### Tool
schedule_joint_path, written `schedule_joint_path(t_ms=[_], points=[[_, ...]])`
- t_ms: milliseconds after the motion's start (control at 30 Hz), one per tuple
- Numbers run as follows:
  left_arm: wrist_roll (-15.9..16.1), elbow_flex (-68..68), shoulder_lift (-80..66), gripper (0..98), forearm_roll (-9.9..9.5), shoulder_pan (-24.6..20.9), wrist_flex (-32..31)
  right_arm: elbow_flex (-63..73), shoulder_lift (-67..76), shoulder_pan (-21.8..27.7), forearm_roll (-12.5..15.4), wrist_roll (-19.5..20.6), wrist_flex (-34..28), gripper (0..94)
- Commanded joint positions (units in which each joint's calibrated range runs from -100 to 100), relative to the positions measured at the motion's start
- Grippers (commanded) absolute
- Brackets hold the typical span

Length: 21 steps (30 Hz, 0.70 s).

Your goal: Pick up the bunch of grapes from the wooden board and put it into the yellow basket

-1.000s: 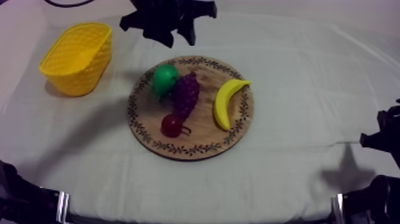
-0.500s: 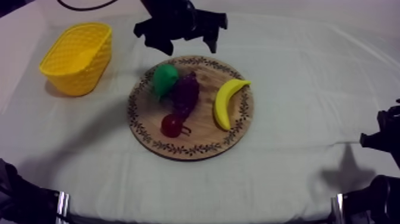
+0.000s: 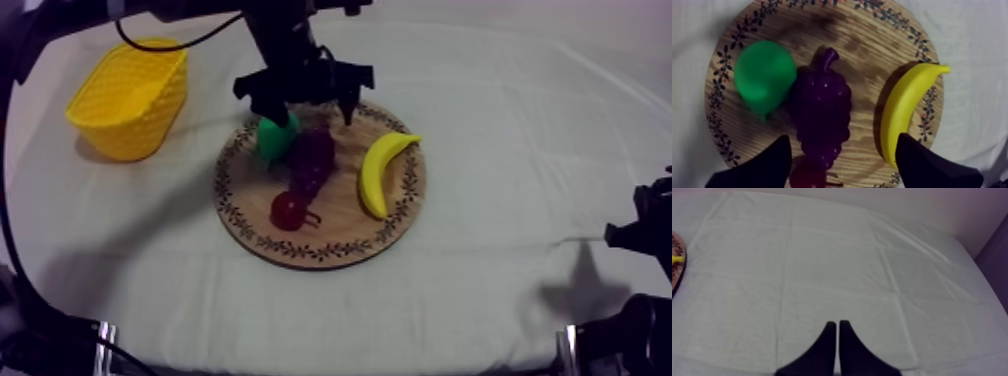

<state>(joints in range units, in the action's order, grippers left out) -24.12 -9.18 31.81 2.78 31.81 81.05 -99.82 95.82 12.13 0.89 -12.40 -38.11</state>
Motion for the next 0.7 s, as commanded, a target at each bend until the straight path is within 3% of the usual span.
schedule_joint_path(t_ms=[0, 667], points=[[0.1, -0.6, 1.8, 77.3, 0.17, 0.0, 0.2, 0.0, 0.0, 0.0, 0.0, 0.0, 0.0, 0.3], [1.2, -4.1, 11.4, 77.5, 1.82, -1.1, 3.9, 0.0, 0.0, 0.0, 0.0, 0.0, 0.0, 0.3]])
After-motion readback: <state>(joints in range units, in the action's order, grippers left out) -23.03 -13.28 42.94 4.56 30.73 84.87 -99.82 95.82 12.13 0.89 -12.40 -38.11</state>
